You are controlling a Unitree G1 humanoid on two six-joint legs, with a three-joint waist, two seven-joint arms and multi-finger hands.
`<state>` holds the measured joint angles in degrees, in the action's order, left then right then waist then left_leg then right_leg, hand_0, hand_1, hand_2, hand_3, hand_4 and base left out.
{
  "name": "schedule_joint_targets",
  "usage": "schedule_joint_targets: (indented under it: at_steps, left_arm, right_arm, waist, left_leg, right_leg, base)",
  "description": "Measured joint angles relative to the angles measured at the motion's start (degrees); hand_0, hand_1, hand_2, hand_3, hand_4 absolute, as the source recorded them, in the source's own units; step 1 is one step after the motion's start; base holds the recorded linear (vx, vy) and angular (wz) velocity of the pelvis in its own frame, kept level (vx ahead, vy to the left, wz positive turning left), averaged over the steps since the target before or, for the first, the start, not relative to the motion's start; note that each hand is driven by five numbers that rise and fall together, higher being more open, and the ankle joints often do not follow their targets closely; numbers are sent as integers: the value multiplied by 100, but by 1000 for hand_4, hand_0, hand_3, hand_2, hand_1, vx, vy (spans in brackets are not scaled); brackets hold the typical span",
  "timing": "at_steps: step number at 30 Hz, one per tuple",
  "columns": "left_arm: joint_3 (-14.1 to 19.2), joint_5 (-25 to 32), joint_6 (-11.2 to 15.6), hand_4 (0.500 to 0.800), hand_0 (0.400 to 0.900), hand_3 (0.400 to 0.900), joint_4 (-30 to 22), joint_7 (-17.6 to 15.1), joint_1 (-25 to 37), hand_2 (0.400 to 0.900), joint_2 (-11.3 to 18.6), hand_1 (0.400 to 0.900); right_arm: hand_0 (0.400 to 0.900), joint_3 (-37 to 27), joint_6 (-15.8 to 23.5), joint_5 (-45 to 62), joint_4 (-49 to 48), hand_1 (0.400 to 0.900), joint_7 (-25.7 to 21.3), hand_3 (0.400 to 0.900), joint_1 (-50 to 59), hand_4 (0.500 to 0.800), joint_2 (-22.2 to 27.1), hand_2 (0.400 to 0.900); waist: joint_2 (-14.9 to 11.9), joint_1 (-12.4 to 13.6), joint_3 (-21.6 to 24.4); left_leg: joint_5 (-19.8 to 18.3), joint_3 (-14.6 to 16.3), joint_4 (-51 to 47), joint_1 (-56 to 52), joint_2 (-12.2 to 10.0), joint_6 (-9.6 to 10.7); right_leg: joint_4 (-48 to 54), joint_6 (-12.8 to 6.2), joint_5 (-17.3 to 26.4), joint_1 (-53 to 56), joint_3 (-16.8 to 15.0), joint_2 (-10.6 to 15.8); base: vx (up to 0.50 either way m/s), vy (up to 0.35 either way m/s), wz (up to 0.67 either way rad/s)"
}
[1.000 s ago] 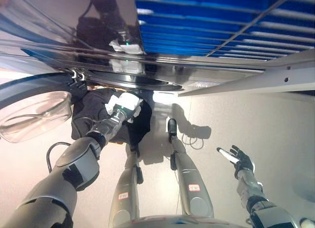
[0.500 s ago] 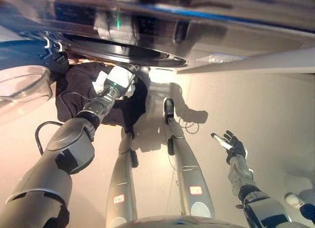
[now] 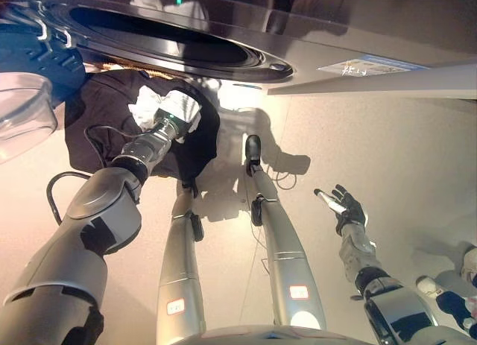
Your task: Put the clothes in the basket into the washing machine.
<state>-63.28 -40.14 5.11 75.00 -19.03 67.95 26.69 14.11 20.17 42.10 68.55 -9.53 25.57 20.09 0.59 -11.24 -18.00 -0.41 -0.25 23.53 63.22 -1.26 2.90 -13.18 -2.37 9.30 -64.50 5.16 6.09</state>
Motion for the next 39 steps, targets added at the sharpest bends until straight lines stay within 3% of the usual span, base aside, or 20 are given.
schedule_joint_targets:
  at_steps: [1, 2, 3, 10, 17, 25, 29, 32, 33, 36, 38, 39]
  left_arm:
    - [-39, -2, 3, 800, 900, 900, 39, -10, 45, 900, -7, 900]
    - [-63, 0, -5, 744, 806, 806, 60, -25, 84, 806, -1, 806]
    - [-59, -1, -7, 509, 416, 416, -8, -36, 119, 416, 24, 416]
    - [-36, 22, -37, 500, 400, 400, -88, -314, 261, 400, 4, 400]
    - [-18, 22, -61, 500, 400, 400, -113, -327, 238, 400, 2, 400]
    - [210, 137, -108, 500, 400, 400, -126, -521, -227, 400, -106, 400]
    - [1248, 1069, 2, 500, 400, 400, -167, -741, -675, 400, -211, 400]
    - [1799, 1988, 74, 500, 400, 400, -182, -790, -984, 400, -246, 400]
    - [2204, 2415, 185, 500, 400, 400, -185, -775, -1081, 400, -291, 400]
    - [3615, 4415, 511, 500, 400, 400, -290, -661, -1358, 400, -631, 400]
    - [4379, 5874, 777, 500, 400, 400, -424, -541, -1616, 400, -882, 400]
    - [4567, 6586, 866, 500, 400, 400, -461, -500, -1669, 400, -1056, 400]
  right_arm:
    - [900, 62, 6, 3, 4, 900, -7, 900, 137, 800, -8, 900]
    - [900, 126, 29, 5, 1, 900, -14, 900, 254, 800, -15, 900]
    - [900, 222, 34, 9, 5, 900, -26, 900, 399, 800, -16, 900]
    - [900, 242, 124, 79, 20, 900, -38, 900, 629, 800, -166, 900]
    - [900, 253, 124, 70, 1, 900, -48, 900, 437, 800, -297, 900]
    - [900, 314, 167, 45, -149, 900, -36, 900, 176, 800, -326, 900]
    - [900, 311, 167, -31, -206, 900, -37, 900, -191, 800, -344, 900]
    - [900, 311, 156, -60, -231, 900, -89, 900, -410, 800, -341, 900]
    - [900, 310, 151, -60, -229, 900, -127, 900, -431, 800, -346, 900]
    - [900, 305, 63, -55, -213, 900, -201, 900, -447, 800, -357, 900]
    - [900, 261, 32, -46, -165, 900, -247, 900, -396, 800, -407, 900]
    - [900, 232, -18, -25, -146, 900, -288, 900, -351, 800, -420, 900]
  waist:
    - [0, 4, 5]
    - [-2, 17, 21]
    - [0, 28, 29]
    - [-25, 142, 50]
    - [-26, 137, 50]
    - [-38, 66, 52]
    - [-68, 66, 68]
    - [-73, 82, 72]
    - [-75, 118, 73]
    - [-80, 184, 76]
    - [-83, 222, 78]
    - [-85, 264, 82]
  left_leg:
    - [-18, 4, 44, 61, -2, 1]
    - [-20, 7, 97, 132, -3, 4]
    - [-88, 9, 220, 231, -29, -5]
    - [-104, 8, 373, 456, -32, -15]
    - [-120, 17, 395, 394, -32, -20]
    - [1, 181, -158, -632, 44, -36]
    - [155, 171, -637, -1262, 41, 10]
    - [265, 168, -1015, -1777, 41, 24]
    - [292, 167, -1122, -1913, 41, 28]
    - [404, 162, -1442, -2289, 45, 36]
    - [466, 155, -1634, -2532, 36, 50]
    - [487, 143, -1704, -2624, 34, 52]
  right_leg:
    - [-15, 2, 7, -46, -8, -6]
    - [-42, 3, 11, -114, -17, -9]
    - [-94, -5, -4, -177, -20, -24]
    - [-189, 28, 49, -369, -18, -22]
    - [-195, 21, 45, -319, -32, -21]
    - [14, 3, 32, 490, -140, 44]
    - [257, 18, 78, 1012, -120, 11]
    - [416, 19, 79, 1416, -114, 0]
    - [452, 17, 78, 1519, -112, -4]
    - [601, 18, 79, 1816, -84, -12]
    - [706, 18, 79, 2035, -37, -25]
    - [753, 19, 80, 2124, -14, -29]
  base:
    - [-15, 25, -6]
    - [6, 12, -4]
    - [0, 0, 0]
    - [12, 6, 0]
    - [3, 15, -2]
    - [-25, -8, -2]
    - [6, -65, 3]
    - [12, -57, 4]
    - [23, -84, 4]
    - [32, -55, 4]
    - [46, -57, 4]
    - [66, -57, -2]
